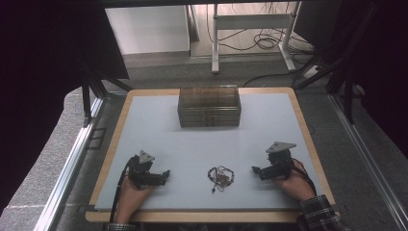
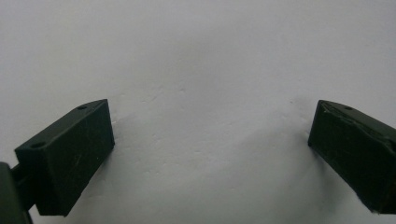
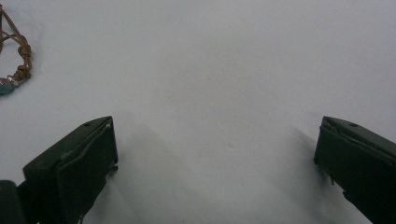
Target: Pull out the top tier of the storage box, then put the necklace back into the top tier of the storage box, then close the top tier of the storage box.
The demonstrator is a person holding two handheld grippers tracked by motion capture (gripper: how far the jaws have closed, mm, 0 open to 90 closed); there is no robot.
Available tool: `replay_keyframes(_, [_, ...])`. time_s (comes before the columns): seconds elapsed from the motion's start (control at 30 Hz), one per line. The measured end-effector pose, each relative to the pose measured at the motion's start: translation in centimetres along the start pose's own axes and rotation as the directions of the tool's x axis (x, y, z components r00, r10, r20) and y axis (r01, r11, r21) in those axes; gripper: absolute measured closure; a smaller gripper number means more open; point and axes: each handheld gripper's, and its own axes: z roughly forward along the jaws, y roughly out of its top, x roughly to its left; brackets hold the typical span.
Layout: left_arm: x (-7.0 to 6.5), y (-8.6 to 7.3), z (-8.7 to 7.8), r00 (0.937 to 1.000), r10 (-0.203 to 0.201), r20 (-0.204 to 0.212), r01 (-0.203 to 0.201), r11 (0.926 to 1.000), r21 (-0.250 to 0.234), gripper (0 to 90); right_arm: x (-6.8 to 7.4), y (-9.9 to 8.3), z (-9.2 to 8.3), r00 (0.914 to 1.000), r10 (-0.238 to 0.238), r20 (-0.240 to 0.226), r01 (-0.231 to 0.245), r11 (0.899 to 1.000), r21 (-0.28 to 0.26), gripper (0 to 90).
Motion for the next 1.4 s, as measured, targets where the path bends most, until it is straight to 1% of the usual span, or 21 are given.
replay_keyframes(0.33, [-0.01,0.01,0.01,1.0000,-0.001,0.000,0.001,1.0000,-0.001,0.4,0.10,0.03,0.04,0.9999,0.008,0.006,-0.008,1.000,-0.001,0.0])
replay_keyframes(0.5, [0.00,0.01,0.01,1.0000,-0.001,0.001,0.001,1.0000,0.000,0.4,0.10,0.15,0.04,1.0000,0.006,0.006,-0.006,1.000,0.011,0.0])
replay_keyframes(0.73, [-0.01,0.00,0.00,1.0000,0.000,0.000,0.000,1.0000,0.000,0.4,0.11,0.04,0.04,1.0000,0.007,0.007,-0.007,1.000,0.000,0.0])
replay_keyframes(1.07, [0.01,0.00,0.00,1.0000,0.000,0.001,0.000,1.0000,0.001,0.4,0.11,0.05,0.05,1.0000,0.007,0.006,-0.007,1.000,0.000,0.0])
replay_keyframes(1.1, [0.01,0.00,0.00,1.0000,0.000,0.000,0.000,1.0000,0.001,0.4,0.11,0.15,0.03,1.0000,0.006,0.005,-0.006,1.000,0.010,0.0])
replay_keyframes(1.17, [0.01,0.00,0.00,1.0000,0.000,0.000,0.000,1.0000,0.001,0.4,0.11,0.20,0.05,1.0000,0.005,0.005,-0.005,1.000,0.012,0.0])
replay_keyframes(1.3, [0.02,0.01,-0.02,1.0000,0.003,0.001,-0.003,1.0000,0.003,0.4,0.08,0.48,0.06,1.0000,0.001,0.004,-0.002,0.999,0.034,0.0])
replay_keyframes(1.4, [0.03,0.01,-0.02,1.0000,0.003,0.001,-0.003,1.0000,0.003,0.5,0.09,0.53,0.06,1.0000,-0.001,0.004,0.001,0.999,0.036,0.0])
